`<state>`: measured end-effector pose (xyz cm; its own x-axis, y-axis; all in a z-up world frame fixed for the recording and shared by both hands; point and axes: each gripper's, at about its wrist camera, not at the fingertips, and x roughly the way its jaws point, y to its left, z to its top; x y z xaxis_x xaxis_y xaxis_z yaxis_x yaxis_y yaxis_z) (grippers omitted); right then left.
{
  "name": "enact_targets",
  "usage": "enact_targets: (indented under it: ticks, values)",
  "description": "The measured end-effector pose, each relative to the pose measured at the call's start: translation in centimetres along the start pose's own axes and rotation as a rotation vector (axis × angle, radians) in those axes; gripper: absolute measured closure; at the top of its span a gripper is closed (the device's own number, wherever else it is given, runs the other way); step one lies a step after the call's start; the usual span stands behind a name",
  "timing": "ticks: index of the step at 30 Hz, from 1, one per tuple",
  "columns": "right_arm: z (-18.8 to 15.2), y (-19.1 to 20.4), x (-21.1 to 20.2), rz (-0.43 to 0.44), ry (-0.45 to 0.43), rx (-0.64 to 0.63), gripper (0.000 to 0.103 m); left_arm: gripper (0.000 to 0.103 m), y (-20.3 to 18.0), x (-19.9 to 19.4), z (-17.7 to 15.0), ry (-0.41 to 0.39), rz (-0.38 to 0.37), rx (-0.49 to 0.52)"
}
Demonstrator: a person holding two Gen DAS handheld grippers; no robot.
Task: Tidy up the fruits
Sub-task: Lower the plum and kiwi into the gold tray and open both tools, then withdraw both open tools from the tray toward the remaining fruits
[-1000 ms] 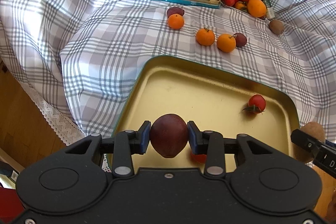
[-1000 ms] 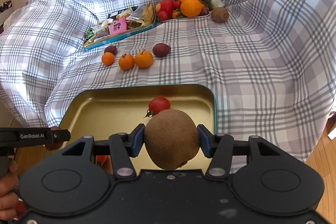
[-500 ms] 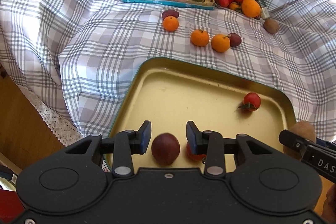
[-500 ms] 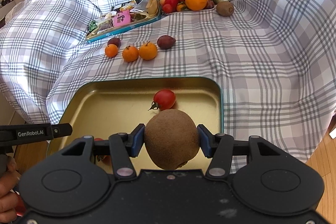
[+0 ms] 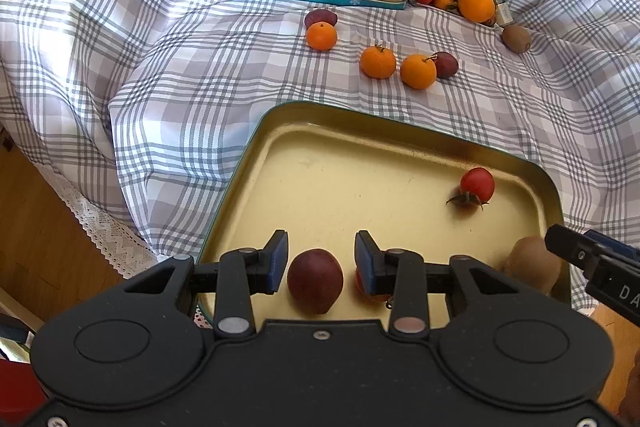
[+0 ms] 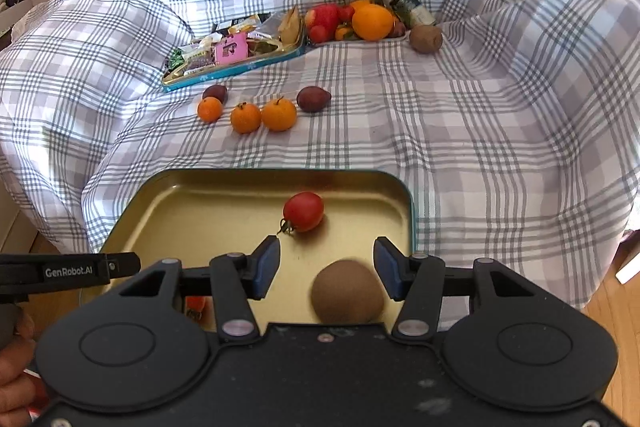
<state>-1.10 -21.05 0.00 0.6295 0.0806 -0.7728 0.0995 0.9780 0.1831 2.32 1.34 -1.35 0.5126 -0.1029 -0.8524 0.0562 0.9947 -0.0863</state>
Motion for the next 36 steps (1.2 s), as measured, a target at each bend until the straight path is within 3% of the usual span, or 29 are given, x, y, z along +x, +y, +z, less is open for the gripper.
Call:
enact_targets:
  ticks: [36]
  values:
    - [-0.35, -0.15, 0.37, 0.002, 0.03, 0.011, 0.047, 0.057, -0.22, -0.26, -0.51, 0.0, 0.026, 0.021]
